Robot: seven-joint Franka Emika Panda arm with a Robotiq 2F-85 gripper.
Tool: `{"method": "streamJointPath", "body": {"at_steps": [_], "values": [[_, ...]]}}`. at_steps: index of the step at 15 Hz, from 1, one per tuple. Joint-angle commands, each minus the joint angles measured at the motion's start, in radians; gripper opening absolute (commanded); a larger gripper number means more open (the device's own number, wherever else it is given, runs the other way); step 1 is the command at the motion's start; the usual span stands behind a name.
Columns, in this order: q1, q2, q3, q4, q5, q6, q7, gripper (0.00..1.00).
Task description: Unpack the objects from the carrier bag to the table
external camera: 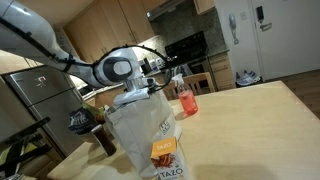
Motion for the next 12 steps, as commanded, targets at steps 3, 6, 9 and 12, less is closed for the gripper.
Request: {"method": "streamJointPath", "body": {"at_steps": [3,6,9,12], "values": [[-0.009,0.001,0.009,0.003,-0.015,-0.002,0.015,1.0],[-0.009,-0.006,0.007,0.003,-0.024,0.013,0.007,1.0],[-0.009,-0.004,0.002,0.018,-0.034,0.002,0.005,1.0],[-0.006,0.001,-0.005,0.03,-0.058,-0.008,0.01,1.0]]}}
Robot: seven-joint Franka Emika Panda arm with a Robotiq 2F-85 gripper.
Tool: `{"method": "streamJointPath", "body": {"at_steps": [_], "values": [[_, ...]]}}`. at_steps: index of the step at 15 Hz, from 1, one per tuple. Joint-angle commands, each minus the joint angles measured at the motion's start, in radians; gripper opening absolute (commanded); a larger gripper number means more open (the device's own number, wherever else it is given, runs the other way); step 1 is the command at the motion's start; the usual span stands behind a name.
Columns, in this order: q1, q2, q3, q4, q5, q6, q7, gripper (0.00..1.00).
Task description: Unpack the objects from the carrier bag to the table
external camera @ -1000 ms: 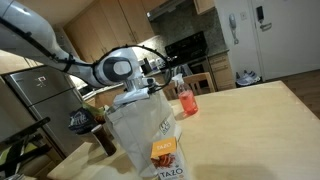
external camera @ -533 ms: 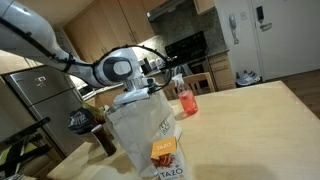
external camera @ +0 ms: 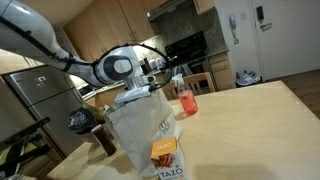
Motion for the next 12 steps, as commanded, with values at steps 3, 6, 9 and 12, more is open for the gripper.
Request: {"method": "streamJointPath", "body": {"at_steps": [3,6,9,12], "values": [[0.001,0.002,-0.013,0.024,-0.074,-0.01,0.011,1.0],[0.0,0.004,-0.021,0.027,-0.106,-0.007,0.013,1.0],[-0.011,0.005,-0.015,0.027,-0.106,-0.005,0.003,1.0],[-0.022,-0.004,-0.009,0.014,-0.095,-0.003,-0.006,1.0]]}}
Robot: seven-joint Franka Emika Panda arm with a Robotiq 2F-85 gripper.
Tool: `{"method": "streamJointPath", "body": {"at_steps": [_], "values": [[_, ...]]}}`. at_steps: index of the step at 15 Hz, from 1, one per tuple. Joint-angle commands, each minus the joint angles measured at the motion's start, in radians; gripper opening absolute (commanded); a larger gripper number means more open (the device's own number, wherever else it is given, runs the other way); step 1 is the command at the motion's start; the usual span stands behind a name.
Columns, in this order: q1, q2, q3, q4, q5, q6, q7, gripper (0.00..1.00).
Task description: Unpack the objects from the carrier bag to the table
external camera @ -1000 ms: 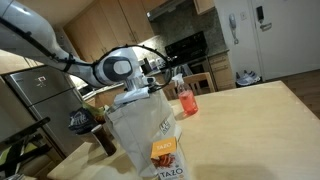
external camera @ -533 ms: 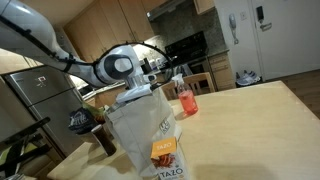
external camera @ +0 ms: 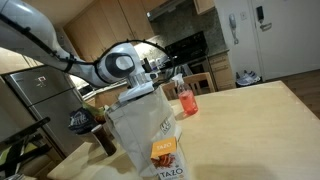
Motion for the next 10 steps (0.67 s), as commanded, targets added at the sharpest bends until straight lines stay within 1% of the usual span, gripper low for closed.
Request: {"method": "streamJointPath", "body": {"at_steps": [1,10], "values": [[-0.017,-0.007,0.006,0.0,-0.002,0.0,-0.006,1.0],[-0.067,-0.024,0.009,-0.023,0.025,0.015,-0.017,1.0]]}}
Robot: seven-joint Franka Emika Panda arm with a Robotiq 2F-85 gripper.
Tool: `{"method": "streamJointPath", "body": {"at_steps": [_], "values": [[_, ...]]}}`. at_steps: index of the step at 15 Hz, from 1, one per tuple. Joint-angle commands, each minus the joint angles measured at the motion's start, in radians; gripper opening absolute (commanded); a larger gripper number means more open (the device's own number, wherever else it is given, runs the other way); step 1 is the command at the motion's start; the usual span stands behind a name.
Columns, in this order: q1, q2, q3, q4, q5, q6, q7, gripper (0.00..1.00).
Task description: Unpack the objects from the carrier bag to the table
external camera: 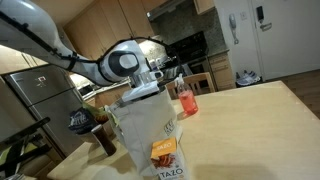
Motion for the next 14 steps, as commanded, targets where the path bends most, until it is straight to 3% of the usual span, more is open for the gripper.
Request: {"method": "streamJointPath", "body": {"at_steps": [1,14], "values": [[-0.028,-0.022,0.008,-0.02,0.02,0.013,-0.017,1.0],[0.001,-0.003,0.057,0.023,0.02,-0.012,-0.023,1.0]]}}
